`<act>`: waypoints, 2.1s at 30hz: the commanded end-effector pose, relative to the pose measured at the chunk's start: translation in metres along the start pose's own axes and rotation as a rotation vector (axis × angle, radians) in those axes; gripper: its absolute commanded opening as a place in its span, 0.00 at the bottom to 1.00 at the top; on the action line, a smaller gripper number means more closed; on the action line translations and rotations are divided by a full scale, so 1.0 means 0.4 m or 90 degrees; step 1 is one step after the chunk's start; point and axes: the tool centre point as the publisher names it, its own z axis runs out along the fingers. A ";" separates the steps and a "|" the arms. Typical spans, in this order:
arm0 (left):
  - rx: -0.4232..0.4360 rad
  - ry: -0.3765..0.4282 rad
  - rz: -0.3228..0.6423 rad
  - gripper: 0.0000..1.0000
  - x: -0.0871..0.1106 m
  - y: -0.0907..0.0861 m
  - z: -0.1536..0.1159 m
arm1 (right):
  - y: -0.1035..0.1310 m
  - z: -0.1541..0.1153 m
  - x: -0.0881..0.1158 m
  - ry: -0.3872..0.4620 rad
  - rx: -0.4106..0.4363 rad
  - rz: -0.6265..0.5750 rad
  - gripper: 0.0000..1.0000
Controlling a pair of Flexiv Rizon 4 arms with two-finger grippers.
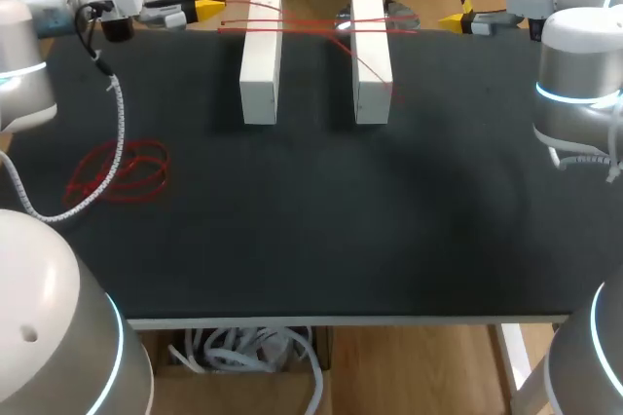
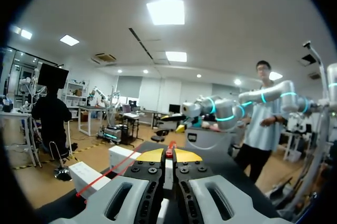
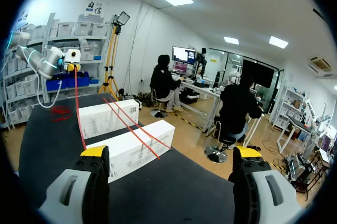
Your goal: Grab the tape and strap the tape.
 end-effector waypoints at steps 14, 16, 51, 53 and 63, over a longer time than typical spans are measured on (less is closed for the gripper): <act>0.000 -0.064 0.002 0.00 0.012 -0.002 0.002 | 0.001 -0.001 -0.001 0.001 0.001 0.000 1.00; 0.000 -0.064 0.002 0.00 0.012 -0.002 0.002 | 0.001 -0.001 -0.001 0.001 0.001 0.000 1.00; 0.205 0.021 -0.022 0.00 0.165 -0.090 0.019 | 0.001 -0.001 -0.001 0.001 0.001 0.000 1.00; 0.217 0.020 -0.022 0.00 0.172 -0.098 0.020 | 0.001 -0.001 -0.001 0.001 0.001 0.000 1.00; 0.240 0.036 -0.008 0.00 0.203 -0.124 0.025 | 0.001 -0.001 -0.001 0.001 0.001 0.000 1.00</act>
